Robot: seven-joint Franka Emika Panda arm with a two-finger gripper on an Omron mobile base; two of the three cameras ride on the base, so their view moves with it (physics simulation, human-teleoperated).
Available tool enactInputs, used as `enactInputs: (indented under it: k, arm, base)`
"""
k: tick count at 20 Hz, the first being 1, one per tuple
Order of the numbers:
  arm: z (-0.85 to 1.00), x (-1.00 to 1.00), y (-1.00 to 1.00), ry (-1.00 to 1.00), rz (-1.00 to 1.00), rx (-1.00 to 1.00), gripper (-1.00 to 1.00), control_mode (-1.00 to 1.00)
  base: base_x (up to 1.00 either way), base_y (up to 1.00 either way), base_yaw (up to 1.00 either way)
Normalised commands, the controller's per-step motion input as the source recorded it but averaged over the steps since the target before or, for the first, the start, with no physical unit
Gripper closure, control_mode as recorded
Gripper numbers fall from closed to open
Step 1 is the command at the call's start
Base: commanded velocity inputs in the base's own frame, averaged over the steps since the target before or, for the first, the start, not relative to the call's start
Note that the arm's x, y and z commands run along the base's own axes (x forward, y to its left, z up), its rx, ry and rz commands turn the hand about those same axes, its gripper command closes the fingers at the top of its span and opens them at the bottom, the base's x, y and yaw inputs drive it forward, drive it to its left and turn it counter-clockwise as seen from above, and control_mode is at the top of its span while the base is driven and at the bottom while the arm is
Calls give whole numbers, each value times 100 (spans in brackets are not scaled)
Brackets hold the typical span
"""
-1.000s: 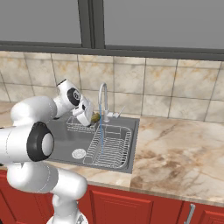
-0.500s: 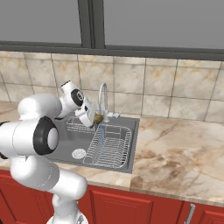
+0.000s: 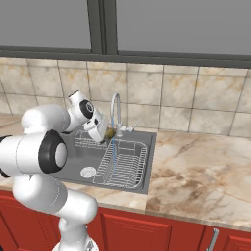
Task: Soak the sponge with water for a few seconds and then drop it inside the sink.
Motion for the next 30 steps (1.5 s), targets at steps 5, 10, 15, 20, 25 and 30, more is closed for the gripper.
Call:
enactInputs:
  k: [5, 10, 15, 20, 25, 30]
  arm:
    - [1, -12, 8, -1, -7, 0, 100, -100]
    - [0, -5, 10, 0, -6, 0, 100, -100]
    - [0, 0, 1, 0, -1, 0, 100, -100]
    - [-14, 11, 0, -3, -1, 0, 100, -100]
    - [-7, 5, 2, -2, -3, 0, 100, -100]
    - [0, 3, 4, 0, -5, 0, 100, -100]
  base:
    - [0, 0, 0]
    - [0, 0, 0]
    - [0, 0, 0]
    - [0, 0, 0]
    - [0, 0, 0]
    - [0, 0, 0]
